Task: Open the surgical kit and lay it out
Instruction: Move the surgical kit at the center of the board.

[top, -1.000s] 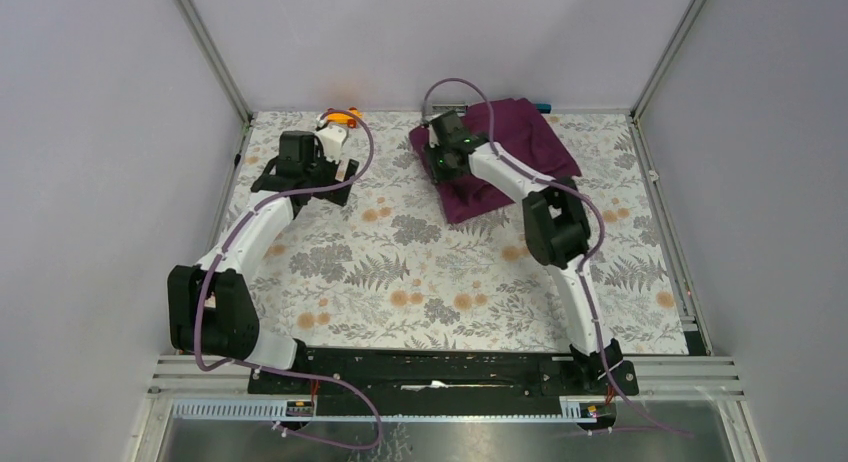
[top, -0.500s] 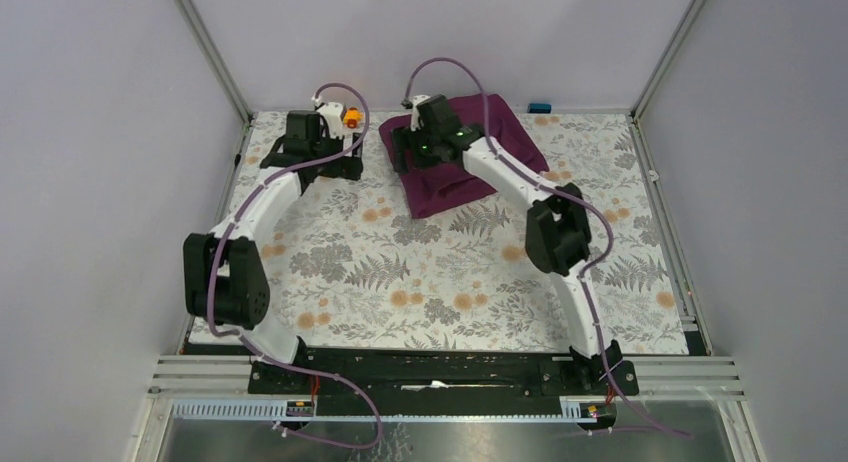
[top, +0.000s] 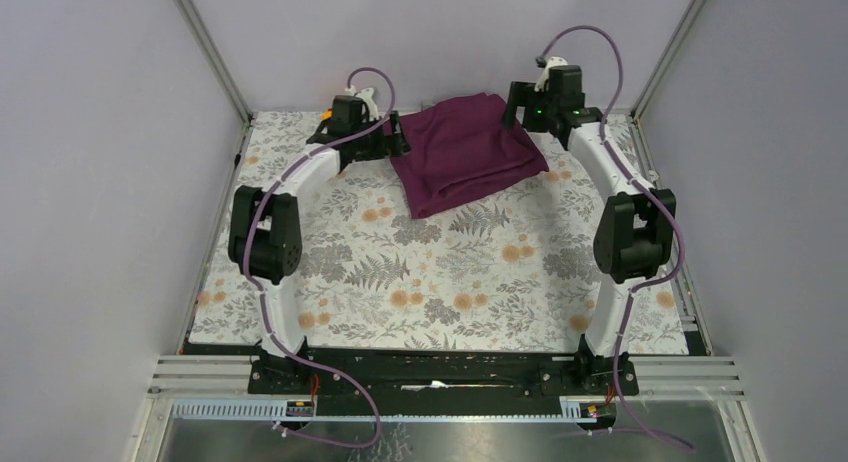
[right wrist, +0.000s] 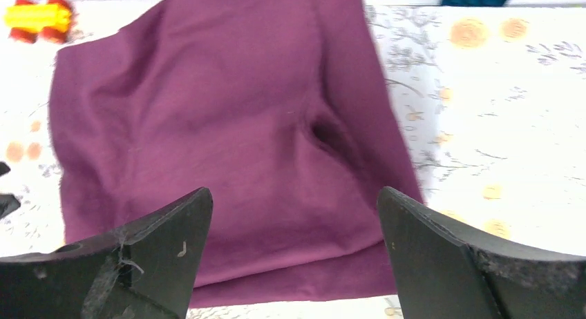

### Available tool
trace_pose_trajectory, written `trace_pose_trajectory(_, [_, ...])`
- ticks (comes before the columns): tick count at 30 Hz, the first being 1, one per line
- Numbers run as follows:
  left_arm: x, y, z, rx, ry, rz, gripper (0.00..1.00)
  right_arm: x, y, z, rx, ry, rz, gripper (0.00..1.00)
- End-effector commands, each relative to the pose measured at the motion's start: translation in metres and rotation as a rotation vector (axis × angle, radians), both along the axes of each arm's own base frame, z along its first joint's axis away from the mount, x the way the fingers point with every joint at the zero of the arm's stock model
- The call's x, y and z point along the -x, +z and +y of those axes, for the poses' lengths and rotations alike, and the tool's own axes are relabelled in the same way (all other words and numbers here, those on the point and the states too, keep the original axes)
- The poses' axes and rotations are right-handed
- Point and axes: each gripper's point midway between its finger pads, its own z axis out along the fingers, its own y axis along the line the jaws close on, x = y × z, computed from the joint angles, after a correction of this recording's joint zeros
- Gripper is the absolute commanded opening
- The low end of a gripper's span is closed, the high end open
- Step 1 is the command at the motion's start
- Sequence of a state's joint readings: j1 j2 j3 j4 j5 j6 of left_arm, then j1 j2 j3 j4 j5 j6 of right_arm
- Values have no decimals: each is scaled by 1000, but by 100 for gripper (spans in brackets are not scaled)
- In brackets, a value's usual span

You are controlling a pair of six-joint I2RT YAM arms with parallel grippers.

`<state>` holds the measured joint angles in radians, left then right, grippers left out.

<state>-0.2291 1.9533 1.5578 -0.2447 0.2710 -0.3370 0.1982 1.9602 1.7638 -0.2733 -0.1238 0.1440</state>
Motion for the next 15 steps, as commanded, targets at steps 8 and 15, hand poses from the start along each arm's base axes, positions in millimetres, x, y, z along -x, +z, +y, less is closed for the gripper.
trace_pose_trajectory(8, [-35, -9, -50, 120, 37, -50, 99, -40, -67, -51, -100, -38, 61, 99])
trace_pose_trajectory(15, [-31, -36, -58, 132, 10, 27, 99, -40, -115, -42, -205, 41, 173, 99])
